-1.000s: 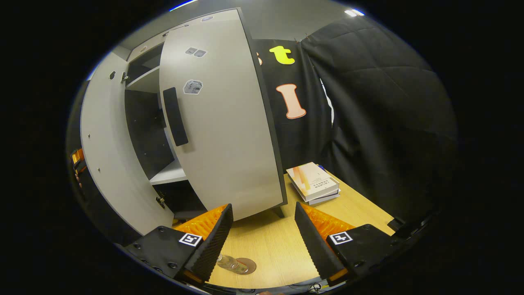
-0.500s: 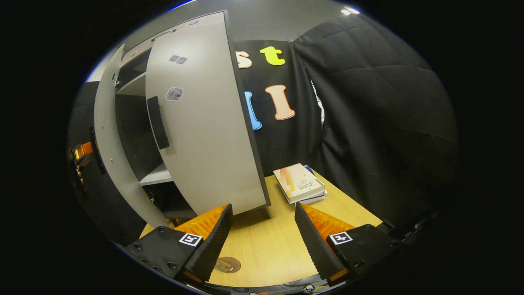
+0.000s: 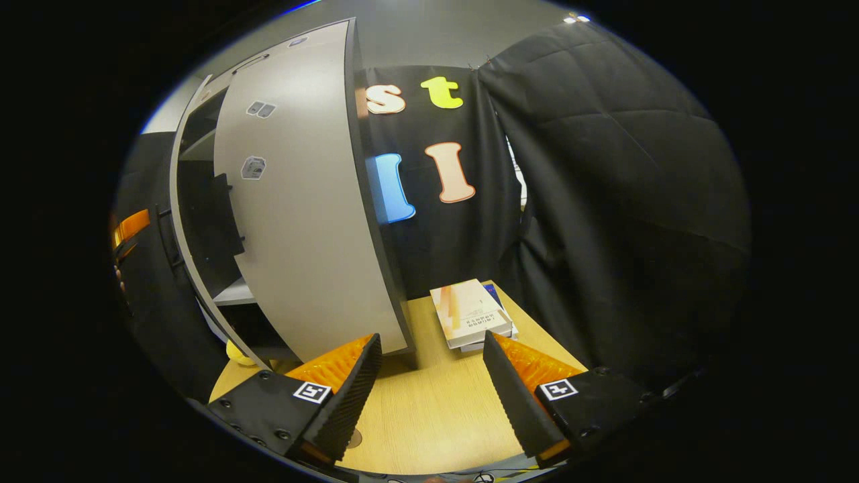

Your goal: Grasp the bottle in the cabinet with the left hand and place it on the coaster, then close the right door with the right hand and the left door with the left hand.

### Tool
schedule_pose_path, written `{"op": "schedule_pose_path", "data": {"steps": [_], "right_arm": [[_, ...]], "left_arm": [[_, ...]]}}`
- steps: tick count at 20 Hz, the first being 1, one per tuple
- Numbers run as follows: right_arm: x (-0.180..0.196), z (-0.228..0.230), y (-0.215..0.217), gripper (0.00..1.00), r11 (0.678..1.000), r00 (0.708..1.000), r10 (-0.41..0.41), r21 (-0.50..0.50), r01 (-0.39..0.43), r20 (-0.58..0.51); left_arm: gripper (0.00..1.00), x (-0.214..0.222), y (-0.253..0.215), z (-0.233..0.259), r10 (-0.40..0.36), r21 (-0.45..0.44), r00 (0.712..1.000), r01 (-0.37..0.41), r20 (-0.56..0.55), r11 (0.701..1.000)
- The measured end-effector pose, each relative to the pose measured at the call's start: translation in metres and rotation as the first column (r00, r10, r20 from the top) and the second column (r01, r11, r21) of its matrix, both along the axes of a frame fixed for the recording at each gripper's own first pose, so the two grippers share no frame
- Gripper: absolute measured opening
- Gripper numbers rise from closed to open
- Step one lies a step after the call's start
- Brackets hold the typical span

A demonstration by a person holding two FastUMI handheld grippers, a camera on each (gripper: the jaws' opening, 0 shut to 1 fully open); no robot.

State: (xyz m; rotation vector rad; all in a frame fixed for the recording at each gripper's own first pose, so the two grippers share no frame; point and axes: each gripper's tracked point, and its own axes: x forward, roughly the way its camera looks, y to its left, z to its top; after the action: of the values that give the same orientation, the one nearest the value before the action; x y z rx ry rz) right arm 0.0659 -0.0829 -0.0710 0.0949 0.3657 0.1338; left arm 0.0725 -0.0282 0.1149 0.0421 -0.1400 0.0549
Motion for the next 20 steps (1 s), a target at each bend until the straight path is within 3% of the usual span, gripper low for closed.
{"op": "schedule_pose_path", "data": {"steps": [1, 3, 8, 9, 10, 12, 16, 20], "right_arm": [[0.004, 0.003, 0.004, 0.97, 1.000, 1.000, 0.022, -0.009, -0.022, 0.012], [0.012, 0.009, 0.015, 0.97, 0.997, 0.996, 0.075, -0.019, -0.074, 0.037], [0.021, 0.023, 0.040, 0.98, 0.978, 0.976, 0.205, -0.048, -0.202, 0.071], [0.023, 0.028, 0.043, 0.98, 0.973, 0.970, 0.229, -0.054, -0.225, 0.079], [0.026, 0.033, 0.046, 0.98, 0.968, 0.964, 0.249, -0.056, -0.245, 0.094], [0.029, 0.044, 0.050, 0.98, 0.958, 0.951, 0.285, -0.052, -0.281, 0.121], [0.031, 0.061, 0.053, 0.98, 0.942, 0.926, 0.334, -0.046, -0.331, 0.175], [0.032, 0.074, 0.045, 0.98, 0.943, 0.923, 0.332, -0.041, -0.331, 0.193]], "left_arm": [[0.80, -0.005, 0.001, 0.001, 0.017, 0.003, 1.000, -0.017, -0.001, 1.000], [0.93, -0.019, 0.001, 0.001, 0.065, 0.002, 0.998, -0.065, -0.013, 0.998], [0.93, -0.066, 0.003, -0.019, 0.168, -0.045, 0.984, -0.170, -0.055, 0.984], [0.87, -0.073, 0.001, -0.020, 0.186, -0.048, 0.981, -0.188, -0.058, 0.981], [0.93, -0.081, -0.001, -0.021, 0.204, -0.048, 0.977, -0.207, -0.058, 0.977], [0.87, -0.099, -0.003, -0.022, 0.243, -0.052, 0.968, -0.246, -0.061, 0.968], [0.87, -0.132, -0.009, -0.031, 0.315, -0.078, 0.946, -0.321, -0.079, 0.944], [0.87, -0.160, -0.004, -0.029, 0.358, -0.105, 0.931, -0.364, -0.067, 0.926]]}}
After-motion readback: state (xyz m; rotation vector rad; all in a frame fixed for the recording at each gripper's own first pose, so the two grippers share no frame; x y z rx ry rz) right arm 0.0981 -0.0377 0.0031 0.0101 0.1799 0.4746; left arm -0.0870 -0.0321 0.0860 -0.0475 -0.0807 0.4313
